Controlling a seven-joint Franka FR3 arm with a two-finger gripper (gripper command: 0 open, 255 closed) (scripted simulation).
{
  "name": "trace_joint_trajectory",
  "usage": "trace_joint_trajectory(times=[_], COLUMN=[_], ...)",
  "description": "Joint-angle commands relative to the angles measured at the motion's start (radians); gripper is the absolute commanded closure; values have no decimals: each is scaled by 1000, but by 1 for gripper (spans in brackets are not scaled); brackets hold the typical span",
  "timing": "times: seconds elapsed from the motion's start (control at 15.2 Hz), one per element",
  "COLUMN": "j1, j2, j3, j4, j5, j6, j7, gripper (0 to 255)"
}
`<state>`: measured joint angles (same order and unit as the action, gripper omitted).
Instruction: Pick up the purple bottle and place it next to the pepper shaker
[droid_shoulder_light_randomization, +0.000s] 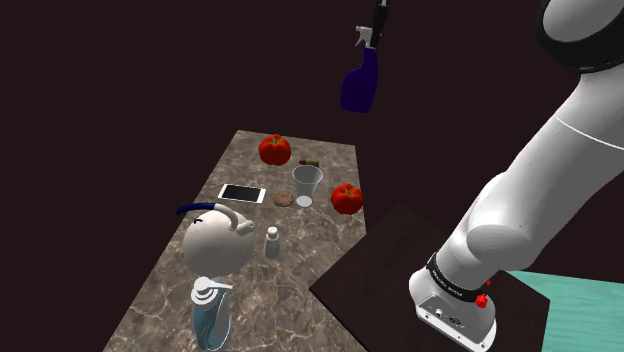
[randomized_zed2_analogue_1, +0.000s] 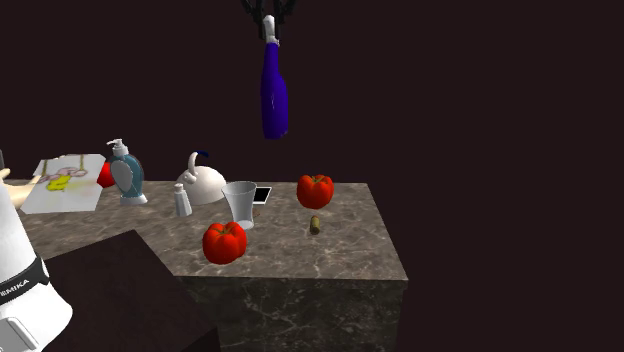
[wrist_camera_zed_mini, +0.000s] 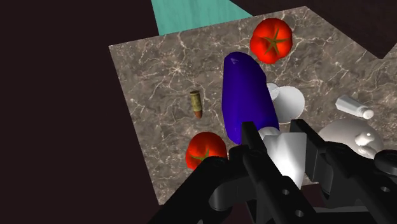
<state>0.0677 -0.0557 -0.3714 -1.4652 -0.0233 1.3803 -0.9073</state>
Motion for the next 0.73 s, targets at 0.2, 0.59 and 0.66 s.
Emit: trace_joint_trajectory(times=[0.2, 0.59, 0.66], j1=[53, 102, 109], j2=[-142, -265, -281], j3=[80, 184, 201], j4=[-163, -288, -304], j5=[-33, -30, -27], j6=[26, 26, 25], j7=[136, 292, 317], gripper=[255, 255, 255])
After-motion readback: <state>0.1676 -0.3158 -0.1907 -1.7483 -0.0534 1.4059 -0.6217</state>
